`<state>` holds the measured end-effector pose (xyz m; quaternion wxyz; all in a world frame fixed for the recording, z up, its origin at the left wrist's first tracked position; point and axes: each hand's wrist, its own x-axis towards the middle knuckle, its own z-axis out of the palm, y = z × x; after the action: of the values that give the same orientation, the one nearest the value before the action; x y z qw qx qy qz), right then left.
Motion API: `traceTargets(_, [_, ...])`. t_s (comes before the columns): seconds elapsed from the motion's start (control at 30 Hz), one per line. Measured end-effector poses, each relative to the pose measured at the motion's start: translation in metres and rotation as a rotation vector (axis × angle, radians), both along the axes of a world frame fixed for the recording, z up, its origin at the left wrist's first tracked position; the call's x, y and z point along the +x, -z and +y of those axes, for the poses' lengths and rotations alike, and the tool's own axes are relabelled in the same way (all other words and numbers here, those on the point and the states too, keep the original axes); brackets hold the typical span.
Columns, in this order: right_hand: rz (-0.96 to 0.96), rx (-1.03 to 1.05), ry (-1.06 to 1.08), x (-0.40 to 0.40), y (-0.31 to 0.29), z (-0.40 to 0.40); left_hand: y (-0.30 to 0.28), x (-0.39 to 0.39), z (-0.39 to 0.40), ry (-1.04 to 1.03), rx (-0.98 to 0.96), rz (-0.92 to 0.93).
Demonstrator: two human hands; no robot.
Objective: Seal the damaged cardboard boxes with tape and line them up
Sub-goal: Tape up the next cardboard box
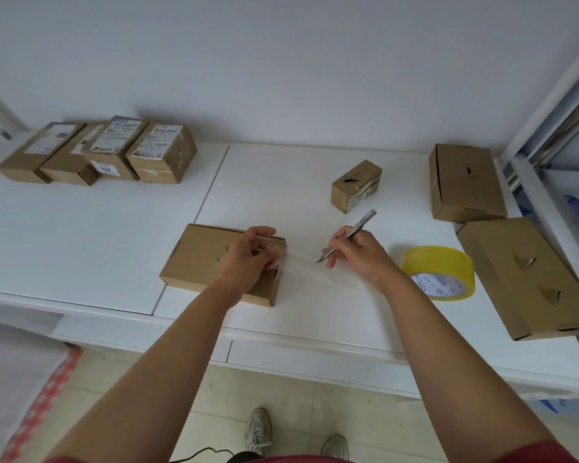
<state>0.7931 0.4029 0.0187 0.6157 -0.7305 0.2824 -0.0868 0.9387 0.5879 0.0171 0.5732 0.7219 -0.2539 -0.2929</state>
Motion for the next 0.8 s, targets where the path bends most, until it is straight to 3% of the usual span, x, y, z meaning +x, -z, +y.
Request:
traceTargets(0.3, [0.059,-0.067,-0.018,0.008,0.004,-0.002,-0.004,-0.004,0.001,-0.008,-0.041,0.030])
traceTargets(0.5, [-0.160,0.265,0.134,0.006,0.003,-0.006,-0.005,-0.005,0.001,-0.013,-0.022,0.023])
traceTargets(0.8, [-0.005,0.046,-0.051,0.013,0.005,-0.003,-0.003,-0.005,0.002,-0.012,-0.043,0.040])
